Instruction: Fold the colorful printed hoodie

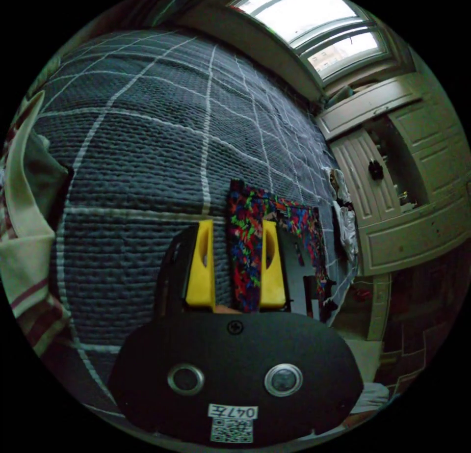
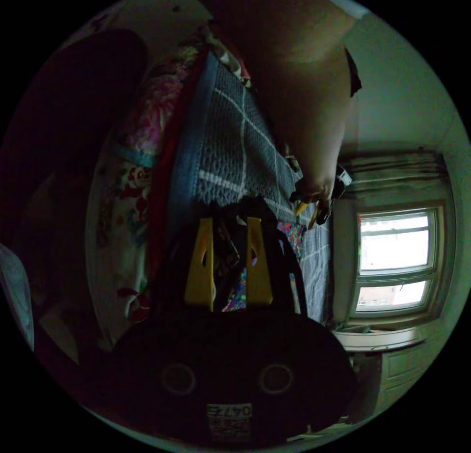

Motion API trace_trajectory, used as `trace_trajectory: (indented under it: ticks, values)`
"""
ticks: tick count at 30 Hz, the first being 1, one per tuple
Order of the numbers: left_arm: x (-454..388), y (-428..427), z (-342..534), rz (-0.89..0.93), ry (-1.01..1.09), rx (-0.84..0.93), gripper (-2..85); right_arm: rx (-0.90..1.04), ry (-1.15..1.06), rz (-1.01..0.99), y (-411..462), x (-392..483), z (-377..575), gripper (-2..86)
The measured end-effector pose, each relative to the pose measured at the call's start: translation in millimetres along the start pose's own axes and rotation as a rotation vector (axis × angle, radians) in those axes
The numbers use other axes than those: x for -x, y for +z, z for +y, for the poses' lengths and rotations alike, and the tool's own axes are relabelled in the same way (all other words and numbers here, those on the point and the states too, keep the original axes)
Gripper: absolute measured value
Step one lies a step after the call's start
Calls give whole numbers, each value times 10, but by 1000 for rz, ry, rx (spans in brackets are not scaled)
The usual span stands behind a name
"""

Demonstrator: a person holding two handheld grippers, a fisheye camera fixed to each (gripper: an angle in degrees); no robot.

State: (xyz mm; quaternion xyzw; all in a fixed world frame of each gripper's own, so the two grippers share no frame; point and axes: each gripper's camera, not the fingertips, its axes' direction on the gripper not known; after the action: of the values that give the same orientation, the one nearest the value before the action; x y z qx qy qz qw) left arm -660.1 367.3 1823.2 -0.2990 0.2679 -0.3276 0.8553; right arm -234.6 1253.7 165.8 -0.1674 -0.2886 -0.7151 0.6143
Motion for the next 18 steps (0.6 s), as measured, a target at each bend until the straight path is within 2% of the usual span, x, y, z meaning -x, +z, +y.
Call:
trace_trajectory:
  ticks: [6, 11, 14, 18]
  values:
    - [-344, 277, -388, -47, -21, 20, 125, -79, 100, -11, -250, -101, 179, 4]
    - [-678, 419, -553, -82, -5, 37, 95, -117, 176, -29, -452, -200, 403, 0]
    - [-892, 507, -613, 4, 17, 73, 81, -138, 238, -46, -574, -299, 587, -1]
    - [-1115, 637, -699, -62, -3, 92, 45, -142, 267, -26, -763, -390, 879, -1]
